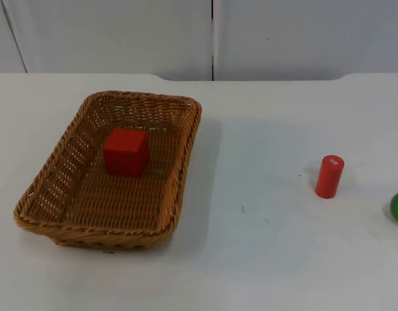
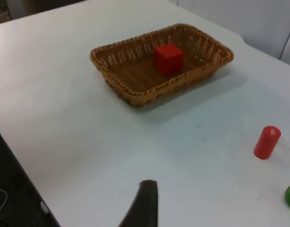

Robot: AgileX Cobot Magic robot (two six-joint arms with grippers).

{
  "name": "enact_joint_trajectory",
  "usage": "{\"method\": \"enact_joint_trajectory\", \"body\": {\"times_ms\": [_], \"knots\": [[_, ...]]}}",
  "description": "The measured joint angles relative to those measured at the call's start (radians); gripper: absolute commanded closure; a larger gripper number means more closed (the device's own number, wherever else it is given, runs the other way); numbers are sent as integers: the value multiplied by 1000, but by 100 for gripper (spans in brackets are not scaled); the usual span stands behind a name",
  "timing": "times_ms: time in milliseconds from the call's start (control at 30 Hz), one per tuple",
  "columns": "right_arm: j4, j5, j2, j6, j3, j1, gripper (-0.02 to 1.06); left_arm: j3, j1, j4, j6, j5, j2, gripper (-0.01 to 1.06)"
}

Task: Pick up the basket with the left hand and place the object to the left of the red cylinder into the basket with the right hand.

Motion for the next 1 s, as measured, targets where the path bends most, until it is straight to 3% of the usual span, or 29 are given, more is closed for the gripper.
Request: {"method": "enact_joint_trajectory", "body": {"times_ms": [300, 867, 933, 1000], "knots": [[-19, 34, 0, 59, 21, 0, 26, 0, 0, 42, -62, -2, 0, 5], [-44, 47, 0, 94, 26, 0, 26, 0, 0, 46, -51, -2, 0, 5], [-44, 47, 0, 99, 26, 0, 24, 0, 0, 46, -51, -2, 0, 5], [-44, 47, 0, 105, 26, 0, 15, 0, 0, 46, -51, -2, 0, 5]]}}
